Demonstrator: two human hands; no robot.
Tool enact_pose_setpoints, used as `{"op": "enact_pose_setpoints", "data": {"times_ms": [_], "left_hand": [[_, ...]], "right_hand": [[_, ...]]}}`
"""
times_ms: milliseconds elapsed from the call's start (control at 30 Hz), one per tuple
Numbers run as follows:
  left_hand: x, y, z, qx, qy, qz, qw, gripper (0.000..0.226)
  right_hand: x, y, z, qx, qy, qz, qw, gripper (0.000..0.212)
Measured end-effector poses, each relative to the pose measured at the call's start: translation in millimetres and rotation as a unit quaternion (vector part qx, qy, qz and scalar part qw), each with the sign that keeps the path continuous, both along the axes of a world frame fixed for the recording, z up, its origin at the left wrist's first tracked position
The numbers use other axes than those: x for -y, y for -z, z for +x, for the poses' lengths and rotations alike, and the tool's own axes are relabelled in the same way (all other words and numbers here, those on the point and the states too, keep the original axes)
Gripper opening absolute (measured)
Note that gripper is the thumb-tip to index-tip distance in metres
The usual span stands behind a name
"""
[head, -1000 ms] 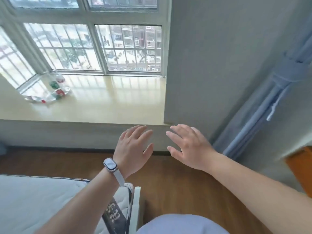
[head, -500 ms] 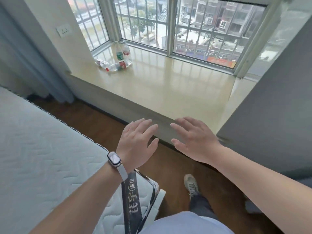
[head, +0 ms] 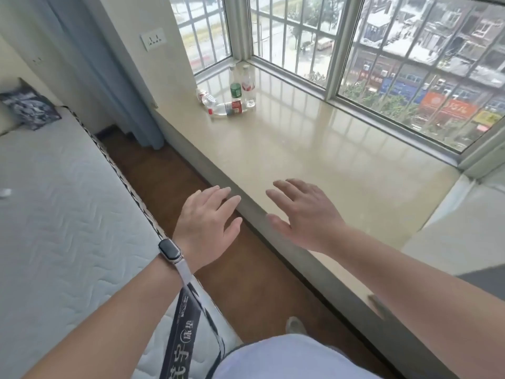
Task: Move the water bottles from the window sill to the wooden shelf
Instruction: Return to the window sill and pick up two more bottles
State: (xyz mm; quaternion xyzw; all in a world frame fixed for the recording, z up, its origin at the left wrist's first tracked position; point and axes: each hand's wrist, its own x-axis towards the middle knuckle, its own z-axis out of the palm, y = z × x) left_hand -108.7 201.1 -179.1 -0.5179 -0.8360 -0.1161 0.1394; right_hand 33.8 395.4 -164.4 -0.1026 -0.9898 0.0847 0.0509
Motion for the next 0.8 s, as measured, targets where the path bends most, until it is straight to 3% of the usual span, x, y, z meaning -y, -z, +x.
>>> {"op": "enact_pose_setpoints", "data": {"times_ms": [467, 800], "left_hand": [[-17, 0, -89, -0.016, -0.085, 0.041, 0.995, 0.042], [-27, 22, -300, 0.031, -0.096, 0.022, 0.995, 0.040]], "right_hand": [[-38, -17, -119, -0.027, -0.093, 0.000, 0.995, 0.052], [-43, 4, -318, -0.031, -0.077, 0.006, 0.996, 0.050]]}}
